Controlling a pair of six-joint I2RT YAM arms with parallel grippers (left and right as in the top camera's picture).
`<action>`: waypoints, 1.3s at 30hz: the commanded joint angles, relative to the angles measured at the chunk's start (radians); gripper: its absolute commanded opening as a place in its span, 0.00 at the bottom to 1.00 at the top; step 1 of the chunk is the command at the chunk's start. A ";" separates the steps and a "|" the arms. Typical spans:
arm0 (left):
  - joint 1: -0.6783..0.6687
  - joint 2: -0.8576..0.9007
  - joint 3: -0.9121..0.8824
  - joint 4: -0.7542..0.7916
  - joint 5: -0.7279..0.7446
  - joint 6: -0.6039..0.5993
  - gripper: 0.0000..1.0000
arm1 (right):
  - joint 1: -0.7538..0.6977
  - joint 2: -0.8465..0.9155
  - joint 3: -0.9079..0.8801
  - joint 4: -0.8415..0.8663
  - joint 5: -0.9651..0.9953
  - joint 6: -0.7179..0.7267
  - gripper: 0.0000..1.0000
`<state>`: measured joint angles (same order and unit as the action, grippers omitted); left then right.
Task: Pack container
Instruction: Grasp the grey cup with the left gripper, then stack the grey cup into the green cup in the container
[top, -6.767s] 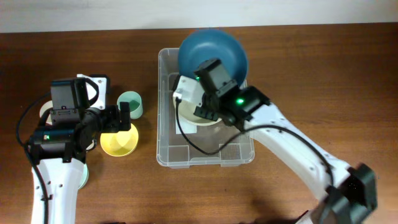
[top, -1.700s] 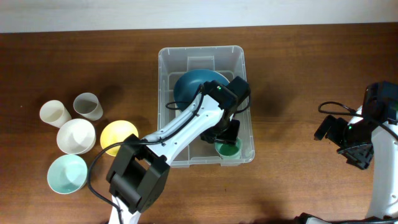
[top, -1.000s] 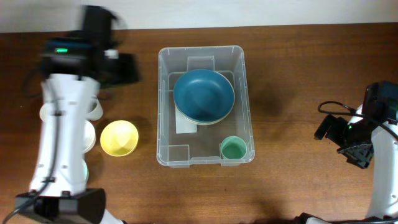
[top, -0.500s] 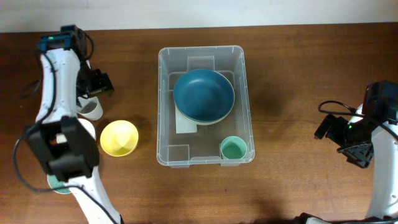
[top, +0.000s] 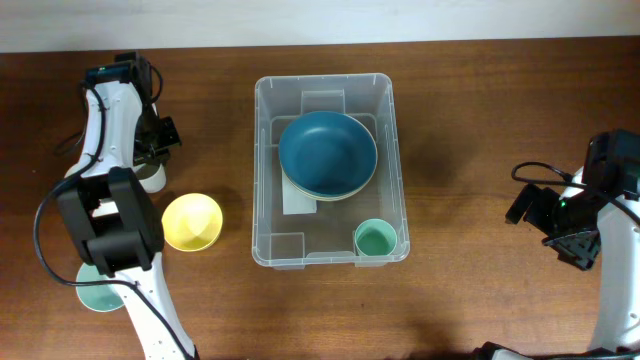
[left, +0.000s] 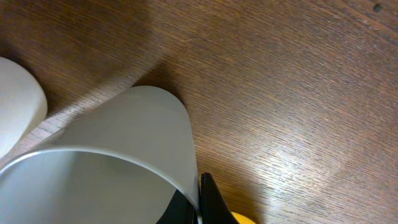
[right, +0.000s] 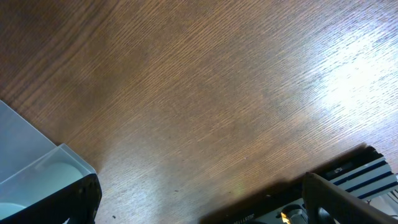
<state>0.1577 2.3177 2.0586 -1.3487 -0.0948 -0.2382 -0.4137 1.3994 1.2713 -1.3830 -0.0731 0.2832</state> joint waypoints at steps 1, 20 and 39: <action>-0.018 0.005 0.000 0.004 0.000 0.002 0.01 | -0.006 -0.015 -0.006 0.000 0.005 -0.007 0.99; -0.494 -0.452 0.268 -0.166 0.142 0.009 0.01 | -0.006 -0.015 -0.005 0.004 0.006 -0.011 0.99; -1.021 -0.325 0.082 -0.156 0.284 0.001 0.01 | -0.006 -0.015 -0.005 0.003 0.006 -0.011 0.99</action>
<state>-0.8261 1.9549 2.1777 -1.5036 0.1066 -0.2386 -0.4137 1.3994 1.2713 -1.3823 -0.0727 0.2802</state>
